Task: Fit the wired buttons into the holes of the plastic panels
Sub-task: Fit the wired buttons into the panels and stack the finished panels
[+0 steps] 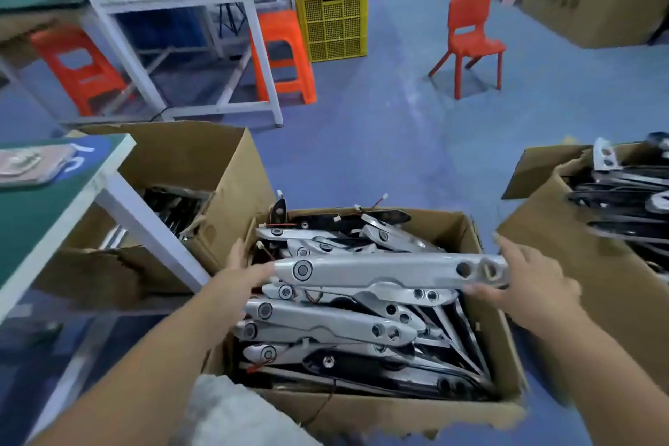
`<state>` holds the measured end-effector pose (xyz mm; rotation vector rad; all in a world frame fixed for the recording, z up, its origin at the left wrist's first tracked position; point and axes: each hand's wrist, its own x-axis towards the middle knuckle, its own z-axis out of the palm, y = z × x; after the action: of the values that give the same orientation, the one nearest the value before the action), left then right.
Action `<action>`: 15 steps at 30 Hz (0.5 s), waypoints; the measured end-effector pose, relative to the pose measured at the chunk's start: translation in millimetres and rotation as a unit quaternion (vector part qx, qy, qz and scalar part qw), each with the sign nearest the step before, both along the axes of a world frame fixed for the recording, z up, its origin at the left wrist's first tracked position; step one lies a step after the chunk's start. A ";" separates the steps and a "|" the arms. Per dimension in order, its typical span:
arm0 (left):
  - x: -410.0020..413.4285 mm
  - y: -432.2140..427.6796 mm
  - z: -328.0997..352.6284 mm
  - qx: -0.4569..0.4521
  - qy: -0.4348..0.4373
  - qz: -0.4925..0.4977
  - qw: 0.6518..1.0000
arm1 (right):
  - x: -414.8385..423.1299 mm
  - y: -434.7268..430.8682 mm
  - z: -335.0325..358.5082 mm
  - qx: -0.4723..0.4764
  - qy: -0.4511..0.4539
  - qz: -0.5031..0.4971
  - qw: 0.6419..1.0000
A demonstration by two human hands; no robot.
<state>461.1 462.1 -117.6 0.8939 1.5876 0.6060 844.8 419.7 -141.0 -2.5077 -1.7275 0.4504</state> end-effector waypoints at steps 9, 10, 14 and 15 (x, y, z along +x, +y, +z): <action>-71.9 -64.2 17.5 0.078 0.036 0.053 0.995 | -135.7 -16.1 -25.9 -0.184 0.053 0.242 0.951; -83.3 -72.5 20.9 0.081 0.027 0.061 0.995 | -145.9 -21.6 -29.2 -0.207 0.063 0.261 0.941; -129.8 -109.5 38.4 0.122 0.000 0.117 0.986 | -173.1 -30.3 -49.2 -0.209 0.027 0.333 0.919; -141.9 -120.3 42.2 0.132 0.003 0.144 0.981 | -174.8 -29.5 -57.7 -0.193 0.010 0.345 0.919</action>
<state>319.2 341.8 -75.4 0.8643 1.6807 1.0376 670.0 390.2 -198.8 -1.9804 -2.7190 0.9255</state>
